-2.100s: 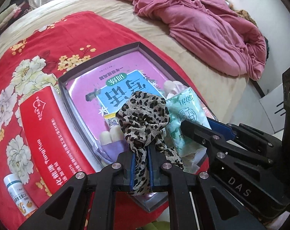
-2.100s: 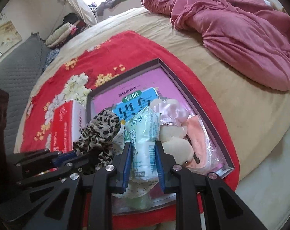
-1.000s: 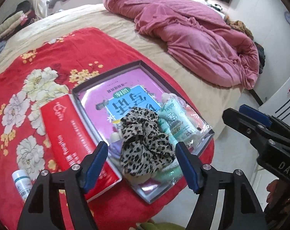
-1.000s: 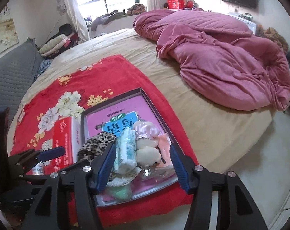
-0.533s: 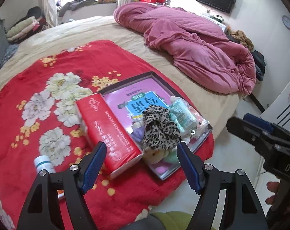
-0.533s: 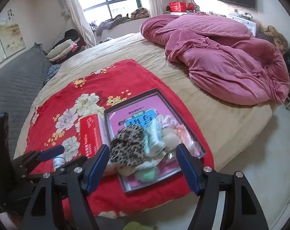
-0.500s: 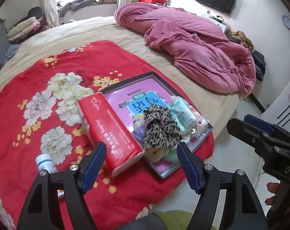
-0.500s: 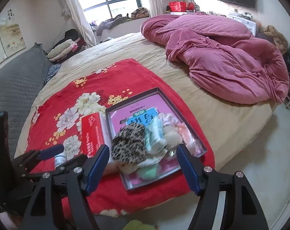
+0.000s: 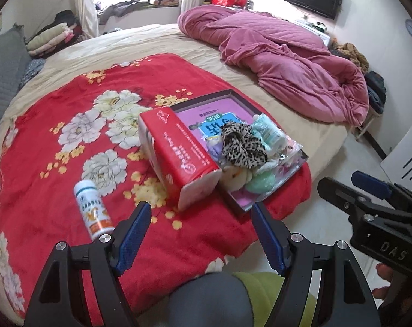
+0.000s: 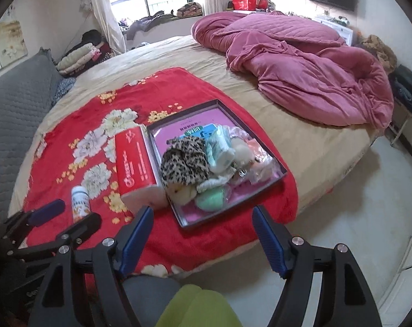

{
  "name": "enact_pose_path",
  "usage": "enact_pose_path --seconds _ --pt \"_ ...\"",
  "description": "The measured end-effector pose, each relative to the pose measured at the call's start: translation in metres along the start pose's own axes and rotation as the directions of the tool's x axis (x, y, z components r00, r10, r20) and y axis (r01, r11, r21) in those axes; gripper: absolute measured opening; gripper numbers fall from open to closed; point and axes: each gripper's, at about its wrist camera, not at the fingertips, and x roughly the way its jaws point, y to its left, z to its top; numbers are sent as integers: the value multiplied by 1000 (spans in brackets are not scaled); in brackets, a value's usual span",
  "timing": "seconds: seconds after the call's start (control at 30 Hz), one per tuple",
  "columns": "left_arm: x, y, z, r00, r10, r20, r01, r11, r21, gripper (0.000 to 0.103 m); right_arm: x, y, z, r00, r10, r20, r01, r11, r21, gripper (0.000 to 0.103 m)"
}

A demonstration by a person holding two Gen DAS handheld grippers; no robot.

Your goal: Organize soft objects

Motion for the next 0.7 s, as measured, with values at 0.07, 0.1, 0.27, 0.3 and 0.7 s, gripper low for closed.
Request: enact_pose_path --seconds 0.07,0.1,0.27,0.3,0.7 --pt "-3 0 -7 1000 14 1 -14 1000 -13 77 -4 0 -8 1000 -11 8 11 1000 3 74" --pt "-5 0 -11 1000 19 1 -19 1000 -15 77 -6 0 -12 1000 -21 11 21 1000 8 74" --pt "-9 -1 -25 999 32 -8 -32 999 -8 77 -17 -2 -26 999 -43 26 42 999 30 74" --pt "-10 -1 -28 999 41 -7 -41 999 -6 77 -17 -1 -29 999 -43 19 43 999 28 74" --pt "-18 -2 -38 998 62 -8 -62 998 -7 77 -14 -2 -58 998 -59 -30 59 998 26 74"
